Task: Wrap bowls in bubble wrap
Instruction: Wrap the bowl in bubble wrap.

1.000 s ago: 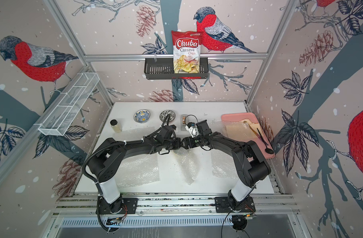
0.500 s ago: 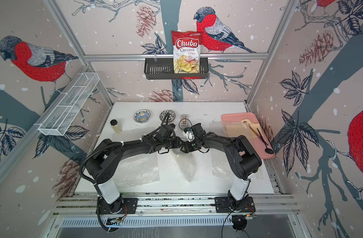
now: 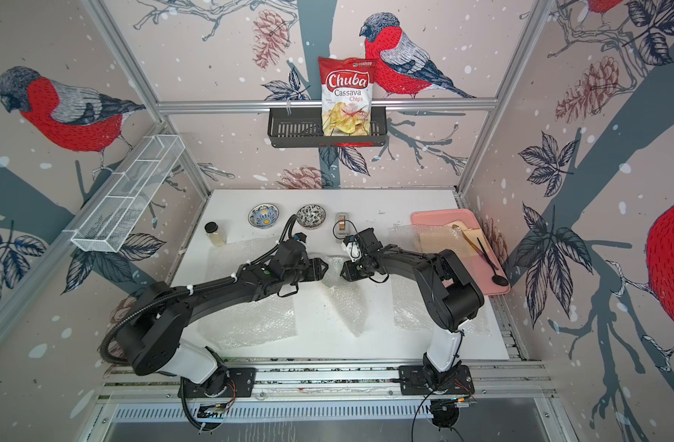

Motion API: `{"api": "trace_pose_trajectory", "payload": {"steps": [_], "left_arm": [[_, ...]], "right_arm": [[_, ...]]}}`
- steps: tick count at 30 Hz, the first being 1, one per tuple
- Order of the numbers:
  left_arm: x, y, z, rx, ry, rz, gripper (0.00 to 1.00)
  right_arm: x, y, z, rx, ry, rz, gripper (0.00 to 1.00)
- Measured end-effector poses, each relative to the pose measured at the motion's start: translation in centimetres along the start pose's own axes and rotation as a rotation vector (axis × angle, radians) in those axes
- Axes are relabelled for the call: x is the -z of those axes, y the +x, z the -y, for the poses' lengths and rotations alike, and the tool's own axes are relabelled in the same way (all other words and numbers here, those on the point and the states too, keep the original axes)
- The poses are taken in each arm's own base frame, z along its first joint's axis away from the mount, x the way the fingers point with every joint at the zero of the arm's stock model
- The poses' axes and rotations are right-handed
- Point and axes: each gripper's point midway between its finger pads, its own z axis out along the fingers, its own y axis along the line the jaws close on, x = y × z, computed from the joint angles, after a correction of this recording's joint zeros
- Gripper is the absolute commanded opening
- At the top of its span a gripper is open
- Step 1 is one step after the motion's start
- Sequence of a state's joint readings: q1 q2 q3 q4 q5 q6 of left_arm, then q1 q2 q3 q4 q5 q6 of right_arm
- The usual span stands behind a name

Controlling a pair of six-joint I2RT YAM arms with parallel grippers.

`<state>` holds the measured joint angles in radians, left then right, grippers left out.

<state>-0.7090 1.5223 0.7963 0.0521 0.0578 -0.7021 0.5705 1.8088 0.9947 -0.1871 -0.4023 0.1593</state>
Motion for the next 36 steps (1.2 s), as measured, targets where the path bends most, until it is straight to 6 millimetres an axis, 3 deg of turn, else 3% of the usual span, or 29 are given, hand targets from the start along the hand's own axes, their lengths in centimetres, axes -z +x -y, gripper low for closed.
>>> {"api": "trace_pose_trajectory", "payload": {"steps": [7,16,19,23,28,32,36], "left_arm": [[-1.7,1.9,-1.6,0.035,-0.035,-0.049,0.65],[-5.1,1.9,-0.7,0.040,0.004,-0.089,0.58],[-5.9,2.3,-0.8,0.042,0.009,-0.101,0.53],[-6.6,2.0,-0.6,0.042,0.021,-0.085,0.50],[-6.7,1.6,-0.7,0.054,0.016,-0.072,0.49],[-6.4,1.1,-1.7,0.069,-0.018,-0.061,0.49],[-5.9,0.8,-2.7,0.080,-0.057,-0.055,0.49]], "right_arm": [[0.0,-0.3,0.0,0.002,0.000,0.008,0.23],[-0.3,-0.4,-0.5,0.015,-0.005,0.010,0.24],[-0.2,-0.5,-0.4,0.015,-0.001,0.012,0.28],[0.3,-0.6,-0.4,0.015,0.007,0.024,0.46],[2.0,-1.1,0.3,-0.008,0.016,0.063,0.60],[4.8,-1.8,0.7,-0.040,0.029,0.124,0.65],[7.5,-1.7,-0.8,-0.054,0.034,0.181,0.69]]}}
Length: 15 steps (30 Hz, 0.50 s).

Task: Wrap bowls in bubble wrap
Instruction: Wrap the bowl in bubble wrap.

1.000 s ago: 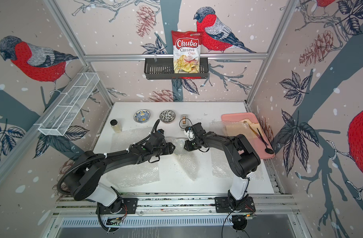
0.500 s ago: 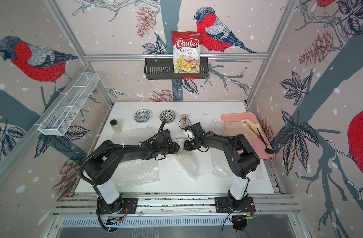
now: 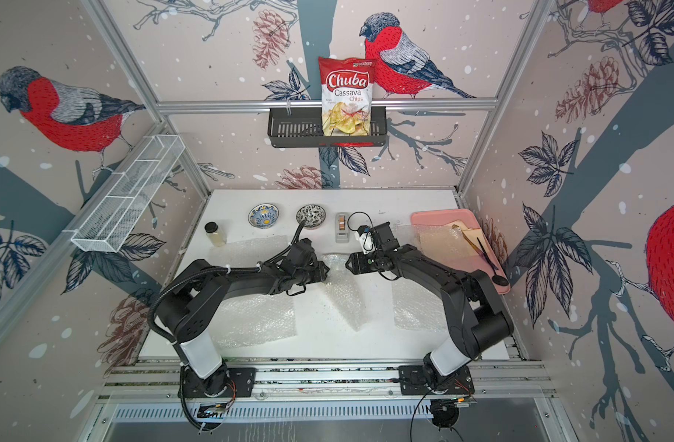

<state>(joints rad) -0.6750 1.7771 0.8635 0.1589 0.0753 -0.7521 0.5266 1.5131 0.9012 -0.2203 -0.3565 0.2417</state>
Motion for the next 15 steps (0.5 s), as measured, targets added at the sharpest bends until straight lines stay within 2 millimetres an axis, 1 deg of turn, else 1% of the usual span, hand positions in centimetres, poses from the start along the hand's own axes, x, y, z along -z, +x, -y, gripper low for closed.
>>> {"api": "trace_pose_trajectory", "payload": {"steps": [1,3,5,7,8,11,13,15], "left_arm": [[0.1,0.0,-0.2,0.001,-0.007,-0.001,0.49],[0.3,0.1,-0.6,0.007,-0.024,0.002,0.49],[0.5,0.1,-0.9,0.012,-0.038,0.002,0.49],[0.7,0.1,-1.2,0.015,-0.048,0.007,0.49],[0.8,0.1,-1.4,0.016,-0.053,0.010,0.49],[0.9,0.0,-1.6,0.017,-0.063,0.015,0.49],[0.9,0.0,-1.7,0.018,-0.066,0.015,0.49],[0.9,-0.1,-1.6,0.017,-0.068,0.013,0.49]], "right_arm": [[0.4,0.3,-0.7,0.004,-0.005,0.006,0.70],[1.2,1.7,-3.0,0.023,-0.035,-0.003,0.71],[1.5,3.8,-5.1,0.036,-0.068,-0.033,0.72],[1.8,6.2,-6.2,0.030,-0.071,-0.075,0.72],[2.0,7.2,-6.3,0.022,-0.065,-0.092,0.71],[2.7,9.6,-5.8,-0.016,-0.019,-0.120,0.70],[2.8,10.7,-5.2,-0.035,0.008,-0.128,0.66],[2.5,12.3,-4.3,-0.060,0.044,-0.155,0.60]]}}
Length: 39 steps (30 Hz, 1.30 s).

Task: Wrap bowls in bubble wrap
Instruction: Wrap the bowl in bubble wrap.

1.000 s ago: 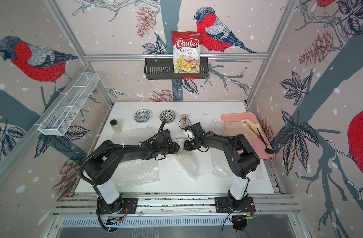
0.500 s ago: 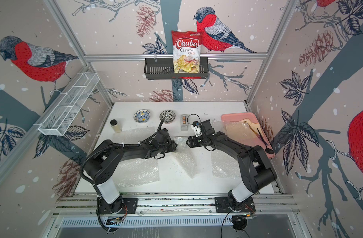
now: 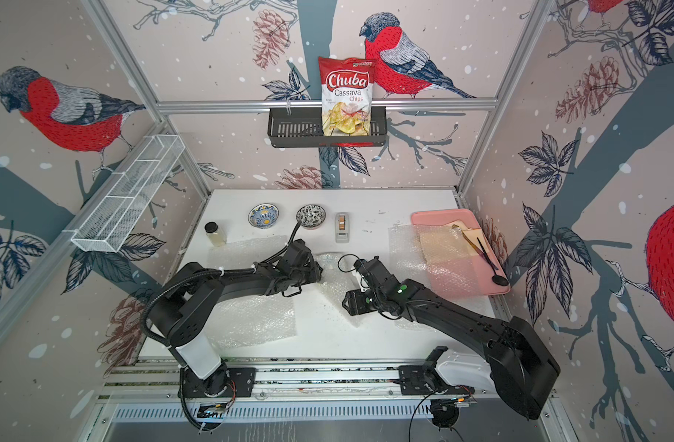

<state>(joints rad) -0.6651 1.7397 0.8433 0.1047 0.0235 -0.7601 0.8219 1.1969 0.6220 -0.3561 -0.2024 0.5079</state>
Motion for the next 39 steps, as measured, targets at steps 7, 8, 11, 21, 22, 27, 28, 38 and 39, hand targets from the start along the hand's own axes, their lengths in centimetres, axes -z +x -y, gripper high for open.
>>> {"api": "trace_pose_trajectory", "payload": {"steps": [7,8,11,21,22,27,28,38,39], "left_arm": [[-0.2,0.0,0.0,-0.001,0.000,0.000,0.49],[-0.2,0.0,0.0,-0.001,0.001,0.001,0.49],[-0.2,-0.1,0.1,-0.002,0.004,0.004,0.49],[-0.6,-0.1,0.6,-0.051,-0.003,0.024,0.49],[-0.6,-0.1,0.6,-0.057,-0.012,0.027,0.49],[-0.9,0.2,1.1,-0.096,-0.016,0.025,0.49],[-0.9,0.2,1.2,-0.106,-0.015,0.026,0.49],[-1.2,0.4,2.4,-0.164,0.019,0.022,0.49],[-1.2,0.5,2.5,-0.172,0.021,0.021,0.49]], "right_arm": [[-1.7,2.4,1.2,-0.046,0.039,-0.057,0.26],[-1.9,2.3,1.2,-0.058,0.036,-0.054,0.22],[-2.0,2.2,1.1,-0.055,0.032,-0.047,0.15],[0.5,-2.5,-0.5,-0.004,0.020,0.091,0.05],[0.9,-3.3,-0.6,0.002,0.024,0.116,0.04],[2.4,-7.2,-0.7,0.032,0.042,0.213,0.00],[2.6,-8.1,-0.8,0.036,0.046,0.232,0.00],[2.4,-13.8,-1.5,0.132,0.053,0.311,0.00],[2.2,-14.2,-1.5,0.133,0.054,0.312,0.00]]}}
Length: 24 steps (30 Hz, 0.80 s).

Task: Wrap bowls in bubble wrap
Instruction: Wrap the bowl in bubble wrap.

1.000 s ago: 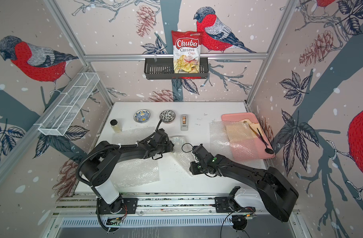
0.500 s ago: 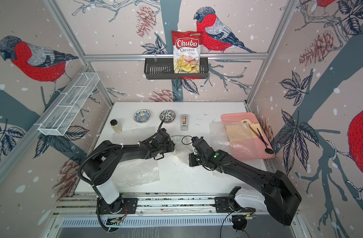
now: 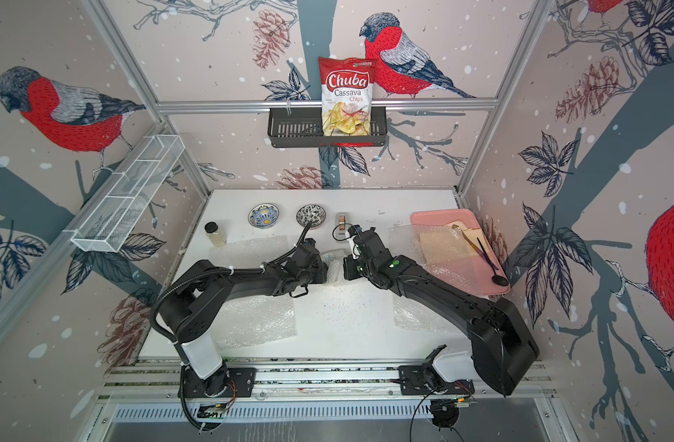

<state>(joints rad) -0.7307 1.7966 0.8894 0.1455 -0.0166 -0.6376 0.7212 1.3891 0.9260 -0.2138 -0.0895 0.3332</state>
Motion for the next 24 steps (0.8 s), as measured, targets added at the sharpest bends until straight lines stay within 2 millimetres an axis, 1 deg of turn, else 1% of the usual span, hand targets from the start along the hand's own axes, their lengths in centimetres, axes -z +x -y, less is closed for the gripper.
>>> {"api": "trace_pose_trajectory", "payload": {"steps": [4,7,11,15,20,24], "left_arm": [[-0.1,0.2,1.0,-0.033,0.023,-0.011,0.49],[-0.1,0.3,1.5,-0.060,0.028,-0.017,0.49],[-0.1,0.4,1.7,-0.084,0.028,-0.023,0.49],[-0.1,0.5,2.0,-0.094,0.036,-0.027,0.49],[0.0,0.5,2.3,-0.112,0.047,-0.034,0.50],[0.6,0.4,2.1,-0.112,0.036,-0.034,0.53]], "right_arm": [[-1.7,-0.8,0.5,0.013,-0.005,-0.011,0.01],[-3.4,-0.8,0.4,0.022,-0.020,-0.043,0.02],[-5.4,0.4,0.4,0.020,-0.037,-0.091,0.02],[-7.0,1.6,0.6,0.013,-0.050,-0.132,0.03],[-9.3,3.8,1.2,0.001,-0.050,-0.203,0.03],[-10.5,4.8,1.6,-0.006,-0.050,-0.227,0.03]]}}
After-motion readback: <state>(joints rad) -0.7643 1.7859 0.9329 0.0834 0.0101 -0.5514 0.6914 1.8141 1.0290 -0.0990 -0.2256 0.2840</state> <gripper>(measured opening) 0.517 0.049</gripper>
